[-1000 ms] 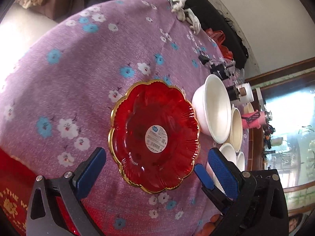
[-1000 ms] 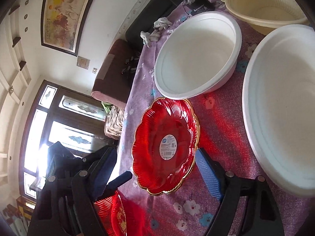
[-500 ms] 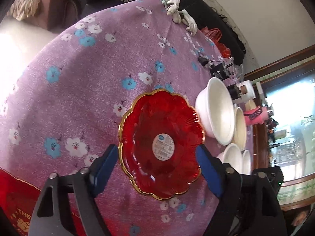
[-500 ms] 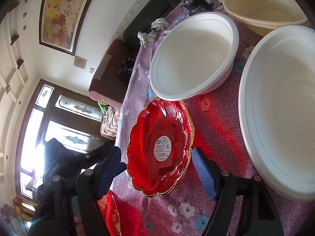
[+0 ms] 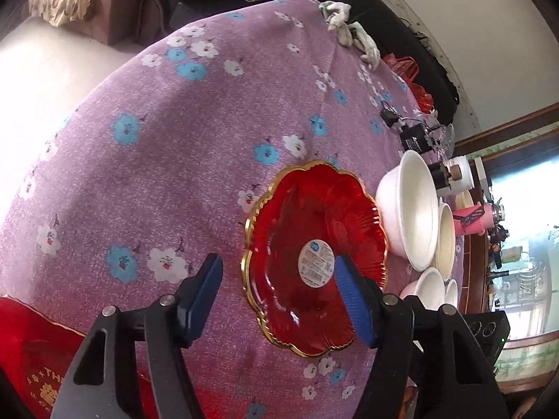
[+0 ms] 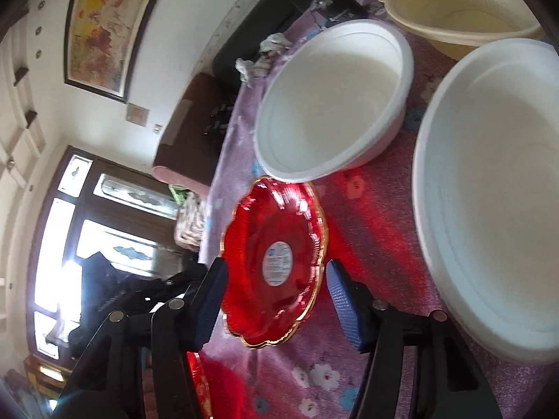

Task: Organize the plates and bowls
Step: 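Close the left gripper on the rim of the red plate, then lift the red plate with the left gripper onto the red plate stack, then open the left gripper to release the plate on the stack, then move the left gripper to the rim of a white bowl, then close the left gripper on the white bowl rim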

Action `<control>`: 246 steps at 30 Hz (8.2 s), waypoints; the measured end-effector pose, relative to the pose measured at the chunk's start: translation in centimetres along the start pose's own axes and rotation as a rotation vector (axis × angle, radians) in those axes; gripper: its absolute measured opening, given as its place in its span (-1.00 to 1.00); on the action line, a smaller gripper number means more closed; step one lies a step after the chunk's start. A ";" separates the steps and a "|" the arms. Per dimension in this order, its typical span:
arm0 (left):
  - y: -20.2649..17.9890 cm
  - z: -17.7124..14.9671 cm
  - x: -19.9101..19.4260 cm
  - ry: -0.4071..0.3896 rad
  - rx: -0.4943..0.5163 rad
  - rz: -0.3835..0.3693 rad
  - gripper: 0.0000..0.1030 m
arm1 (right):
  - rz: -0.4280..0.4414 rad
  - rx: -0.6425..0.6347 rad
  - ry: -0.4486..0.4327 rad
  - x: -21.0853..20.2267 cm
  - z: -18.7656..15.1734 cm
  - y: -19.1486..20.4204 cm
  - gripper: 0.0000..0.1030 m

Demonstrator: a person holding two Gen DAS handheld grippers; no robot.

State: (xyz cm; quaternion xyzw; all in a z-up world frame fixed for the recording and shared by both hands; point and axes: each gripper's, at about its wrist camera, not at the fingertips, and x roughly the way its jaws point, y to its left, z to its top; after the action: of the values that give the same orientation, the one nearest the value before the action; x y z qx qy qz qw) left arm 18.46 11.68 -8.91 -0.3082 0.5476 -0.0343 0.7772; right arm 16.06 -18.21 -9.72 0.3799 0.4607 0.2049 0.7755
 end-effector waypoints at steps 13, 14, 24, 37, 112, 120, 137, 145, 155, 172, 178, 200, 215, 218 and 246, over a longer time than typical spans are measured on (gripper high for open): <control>-0.3 0.1 1.6 0.015 0.014 0.039 -0.03 | -0.189 -0.022 0.008 1.5 0.3 -0.4 -0.65; -0.4 0.0 1.7 0.019 0.019 0.037 -0.27 | -0.199 -0.024 0.010 1.7 0.4 -0.4 -0.72; -0.2 -0.3 1.7 -0.001 0.039 0.104 -0.84 | -0.210 -0.054 -0.029 1.2 0.1 -0.1 -0.85; -0.8 -1.3 -0.9 -0.047 0.064 0.134 -0.85 | -0.164 -0.043 -0.013 1.1 -0.1 0.3 -0.85; 5.0 -16.1 -20.3 -0.383 0.285 0.286 -0.51 | -0.116 -0.640 0.140 3.3 -17.9 14.0 -0.35; 7.4 -15.5 -20.5 -0.387 0.192 0.288 -0.48 | -0.189 -0.848 0.184 5.5 -20.1 15.7 -0.34; 6.6 -16.0 -18.7 -0.345 0.215 0.222 -0.31 | -0.282 -0.849 0.104 0.5 -16.1 16.4 0.15; 1.3 -17.3 -14.1 -0.269 0.328 0.181 0.08 | -0.109 -0.505 0.020 -5.4 -12.0 7.1 0.15; -7.6 -19.2 -5.4 -0.131 0.507 0.166 0.28 | -0.116 -0.319 -0.171 -15.2 -8.5 -1.3 0.26; -15.7 -10.9 4.4 0.057 0.339 0.024 0.33 | 0.012 0.117 -0.200 -18.1 -1.6 -9.6 0.26; -16.0 -9.7 6.7 0.107 0.279 -0.007 0.33 | 0.024 0.152 -0.215 -18.0 -0.4 -10.8 0.26; -18.4 -8.6 9.2 0.142 0.283 -0.076 0.20 | 0.028 0.207 -0.208 -16.3 0.2 -11.9 -0.04; -18.5 -8.7 9.7 0.150 0.299 -0.081 -0.02 | -0.005 0.245 -0.238 -16.3 0.3 -12.6 -0.45; -18.6 -8.7 9.9 0.154 0.305 -0.077 -0.23 | -0.018 0.240 -0.242 -16.2 0.4 -12.6 -0.61; -16.6 -9.2 7.9 0.091 0.309 -0.019 -0.82 | -0.061 0.166 -0.251 -15.6 0.2 -10.8 -0.87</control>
State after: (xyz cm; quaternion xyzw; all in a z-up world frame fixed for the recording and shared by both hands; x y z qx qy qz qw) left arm 18.29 -8.88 -8.85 -0.1881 0.5676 -0.1396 0.7893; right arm 8.19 -35.48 -9.34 0.4512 0.3870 0.0931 0.7987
